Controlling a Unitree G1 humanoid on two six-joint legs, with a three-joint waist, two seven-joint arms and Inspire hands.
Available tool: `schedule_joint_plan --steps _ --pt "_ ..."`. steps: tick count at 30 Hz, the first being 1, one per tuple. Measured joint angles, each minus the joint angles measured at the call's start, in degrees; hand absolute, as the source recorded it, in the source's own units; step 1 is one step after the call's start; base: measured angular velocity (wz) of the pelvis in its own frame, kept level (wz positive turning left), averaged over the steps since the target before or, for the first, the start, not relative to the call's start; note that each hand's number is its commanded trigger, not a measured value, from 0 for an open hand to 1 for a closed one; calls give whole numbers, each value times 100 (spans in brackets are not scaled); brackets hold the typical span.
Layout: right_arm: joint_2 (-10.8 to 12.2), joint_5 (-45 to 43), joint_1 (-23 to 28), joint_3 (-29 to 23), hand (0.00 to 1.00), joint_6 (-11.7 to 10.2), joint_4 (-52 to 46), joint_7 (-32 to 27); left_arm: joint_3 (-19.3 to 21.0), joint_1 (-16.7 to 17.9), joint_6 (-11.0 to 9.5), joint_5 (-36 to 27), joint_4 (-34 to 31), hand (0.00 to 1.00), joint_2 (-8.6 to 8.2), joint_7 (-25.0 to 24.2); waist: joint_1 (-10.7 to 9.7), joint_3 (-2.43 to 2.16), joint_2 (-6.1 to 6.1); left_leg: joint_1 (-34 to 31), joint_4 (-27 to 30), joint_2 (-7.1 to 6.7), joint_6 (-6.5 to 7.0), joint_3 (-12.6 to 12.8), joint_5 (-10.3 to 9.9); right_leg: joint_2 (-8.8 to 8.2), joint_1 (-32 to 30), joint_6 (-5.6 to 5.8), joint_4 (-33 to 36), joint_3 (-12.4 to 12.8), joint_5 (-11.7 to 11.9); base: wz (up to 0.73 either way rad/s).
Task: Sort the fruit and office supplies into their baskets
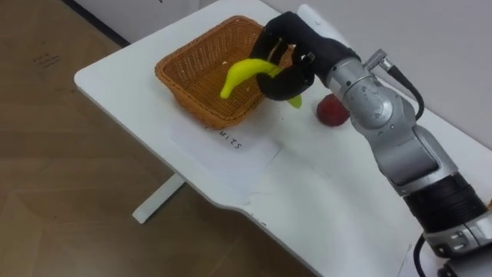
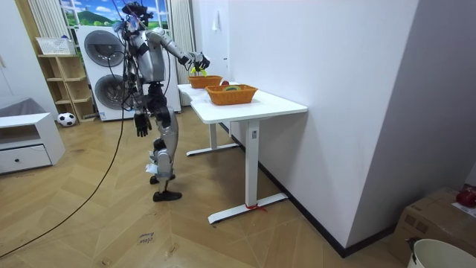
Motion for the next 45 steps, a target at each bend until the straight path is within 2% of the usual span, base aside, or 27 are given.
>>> schedule_joint_plan --steps 1,10,19,35,36,37,38,39,40,45 --pt "0 1 -2 4 100 0 3 -54 0 -1 -2 -1 -7 0 7 7 32 -13 -17 2 0 0 0 -16 0 -1 5 0 -1 -35 0 8" --pt "-1 38 -452 421 100 -49 645 -426 -2 32 2 -4 -66 0 28 176 76 -11 -15 33 8 -10 0 -108 2 -2 56 0 -7 -33 0 6" --pt "0 13 -458 425 100 -49 682 -513 -10 38 15 -4 -96 0 46 236 87 20 28 22 -1 -10 0 -98 1 6 59 0 -6 31 0 0" --pt "125 -29 -458 467 100 -99 849 -823 -48 36 28 1 -52 0 51 387 154 20 33 17 -2 -13 0 -125 1 8 56 1 -7 25 0 0" --pt "125 -50 -458 467 96 -99 873 -823 -47 37 33 1 -53 0 51 387 169 20 33 9 -2 -12 0 -125 1 8 53 1 -7 23 -1 0" --pt "125 -103 -458 467 70 -99 874 -823 -47 36 44 1 -53 0 51 386 178 21 36 -9 -2 -12 0 -126 1 9 52 1 -8 22 -1 0" --pt "126 -145 -458 467 56 -99 874 -823 -48 35 45 0 -54 0 52 386 182 20 37 -12 -2 -12 0 -126 1 9 52 1 -9 22 -1 0" --pt "126 -203 -458 467 23 -99 874 -823 -48 34 45 0 -64 0 52 385 188 20 38 -16 -1 -13 0 -128 1 9 52 1 -9 21 -1 0" --pt "131 -215 -458 467 0 -99 874 -823 -48 33 45 0 -74 0 52 384 196 20 38 -19 0 -13 0 -129 1 10 52 1 -10 20 -1 0" --pt "153 -242 -458 488 0 -120 915 -842 -57 31 42 21 -111 0 53 382 217 17 35 -29 2 -14 0 -132 1 9 53 1 -19 -32 -1 0"
